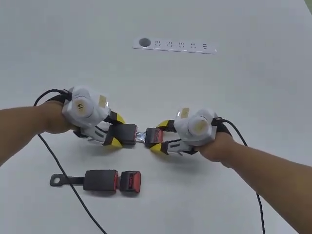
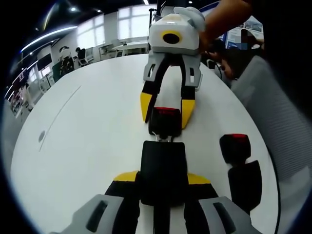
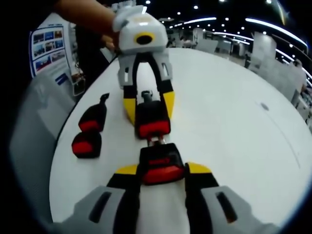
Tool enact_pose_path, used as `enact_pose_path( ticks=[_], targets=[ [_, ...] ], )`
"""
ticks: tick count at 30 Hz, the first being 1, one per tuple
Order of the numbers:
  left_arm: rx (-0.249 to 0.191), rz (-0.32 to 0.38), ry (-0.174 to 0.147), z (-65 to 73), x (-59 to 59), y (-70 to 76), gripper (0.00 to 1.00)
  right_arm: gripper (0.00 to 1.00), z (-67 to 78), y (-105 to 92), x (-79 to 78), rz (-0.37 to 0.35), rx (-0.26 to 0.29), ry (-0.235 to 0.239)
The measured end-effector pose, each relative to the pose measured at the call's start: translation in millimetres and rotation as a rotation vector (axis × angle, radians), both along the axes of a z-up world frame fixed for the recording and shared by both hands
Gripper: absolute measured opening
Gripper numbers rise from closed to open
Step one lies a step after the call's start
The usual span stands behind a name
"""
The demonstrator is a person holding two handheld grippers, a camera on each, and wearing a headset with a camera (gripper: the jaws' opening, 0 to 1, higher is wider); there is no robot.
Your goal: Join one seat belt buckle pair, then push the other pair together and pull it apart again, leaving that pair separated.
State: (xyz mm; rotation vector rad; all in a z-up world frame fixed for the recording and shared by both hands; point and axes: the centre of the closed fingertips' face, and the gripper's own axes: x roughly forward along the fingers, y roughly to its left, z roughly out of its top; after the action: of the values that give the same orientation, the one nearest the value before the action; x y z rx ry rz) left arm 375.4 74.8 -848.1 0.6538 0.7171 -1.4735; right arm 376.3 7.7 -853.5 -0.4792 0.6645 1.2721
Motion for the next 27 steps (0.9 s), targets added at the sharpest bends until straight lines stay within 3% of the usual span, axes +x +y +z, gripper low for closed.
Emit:
enact_pose_path(
  ticks=[12,20,27],
  targets=[
    [-0.040,0.032,-0.003,0.8,0.1,-0.8,0.35,0.36,-0.9,-28.3,-1.4,0.018,-0.016,0.022],
    [-0.076,0.060,0.006,2.0,1.0,-0.1,0.36,0.36,-0.9,-68.1,1.5,-0.028,-0.038,0.033],
    [-0.086,0.072,0.021,2.0,0.5,1.4,0.36,0.36,0.3,-89.1,-2.3,-0.005,-0.043,0.036]
  ],
)
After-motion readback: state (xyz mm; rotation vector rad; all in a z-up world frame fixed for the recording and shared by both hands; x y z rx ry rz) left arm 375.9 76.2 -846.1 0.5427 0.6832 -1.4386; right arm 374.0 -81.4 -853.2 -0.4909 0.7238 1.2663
